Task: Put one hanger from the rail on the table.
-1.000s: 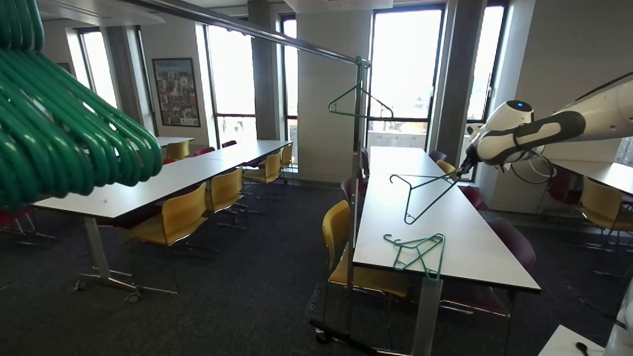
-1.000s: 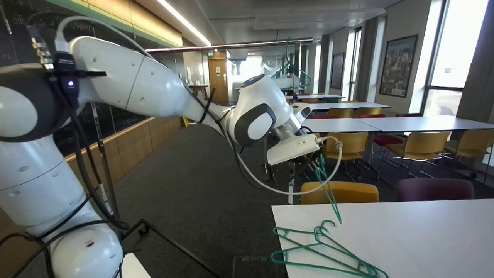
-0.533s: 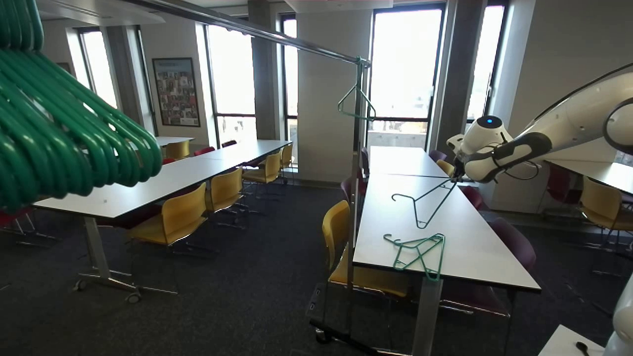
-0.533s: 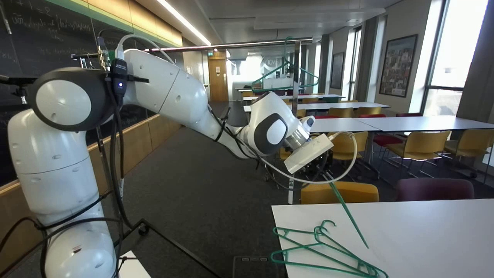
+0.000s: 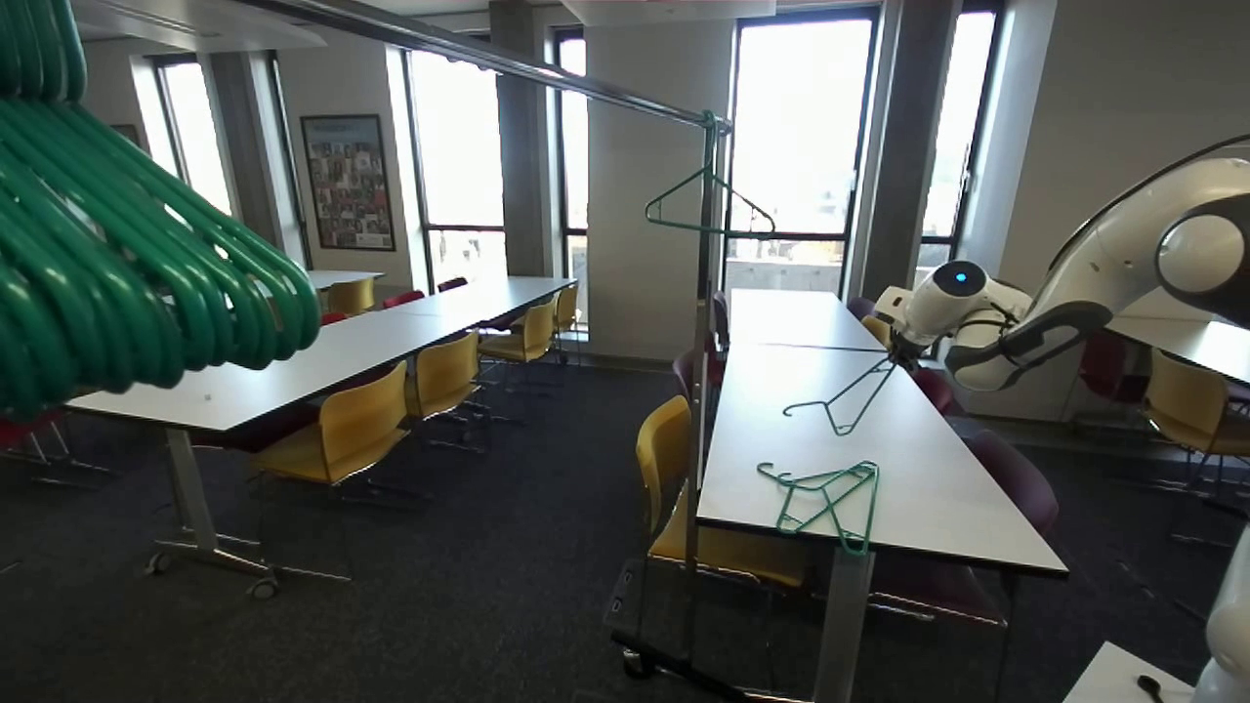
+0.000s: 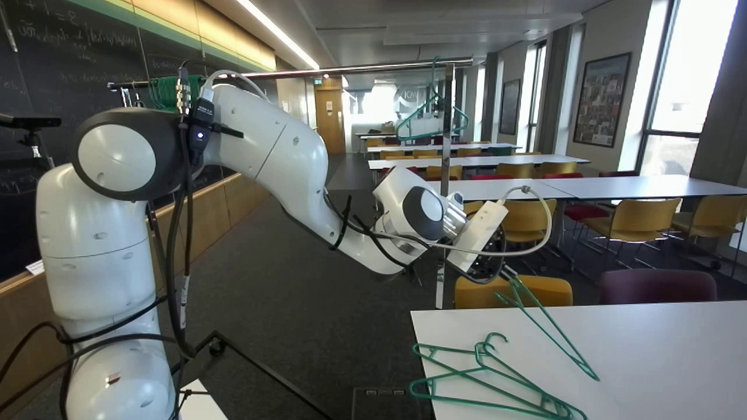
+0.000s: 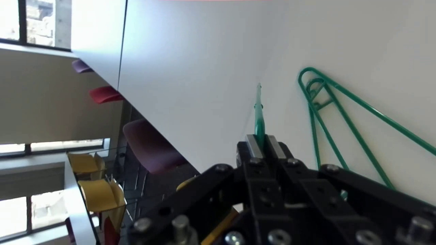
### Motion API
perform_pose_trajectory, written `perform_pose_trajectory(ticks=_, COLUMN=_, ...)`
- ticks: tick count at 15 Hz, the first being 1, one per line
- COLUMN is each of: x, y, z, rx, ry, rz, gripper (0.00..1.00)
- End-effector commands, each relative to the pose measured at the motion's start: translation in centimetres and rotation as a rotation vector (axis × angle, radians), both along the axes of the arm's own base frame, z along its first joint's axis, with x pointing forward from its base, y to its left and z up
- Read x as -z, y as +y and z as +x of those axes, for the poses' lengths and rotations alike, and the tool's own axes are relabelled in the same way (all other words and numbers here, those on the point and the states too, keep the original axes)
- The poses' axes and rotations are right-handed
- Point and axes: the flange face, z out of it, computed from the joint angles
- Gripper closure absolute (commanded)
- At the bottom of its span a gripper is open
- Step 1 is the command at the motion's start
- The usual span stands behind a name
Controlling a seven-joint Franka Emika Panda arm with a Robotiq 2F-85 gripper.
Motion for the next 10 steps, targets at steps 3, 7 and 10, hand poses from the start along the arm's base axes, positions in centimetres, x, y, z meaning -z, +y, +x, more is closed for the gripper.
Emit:
perform_pose_trajectory(ticks=3, x=-2.6, y=-0.2, z=1.9, rx=-0.132, ry=-0.180, rz=-0.059, gripper=0.98)
perform_pose_trajectory(ticks=7, x=-1.6, y=-1.2, z=1.7, rx=0.018, ry=-0.256, rz=0.018, gripper=0.98)
perform_pose_trajectory(ticks=10, x=1.6, y=-1.7, z=0.6, rx=0.177, ry=-0.287, rz=0.145, gripper=0.98)
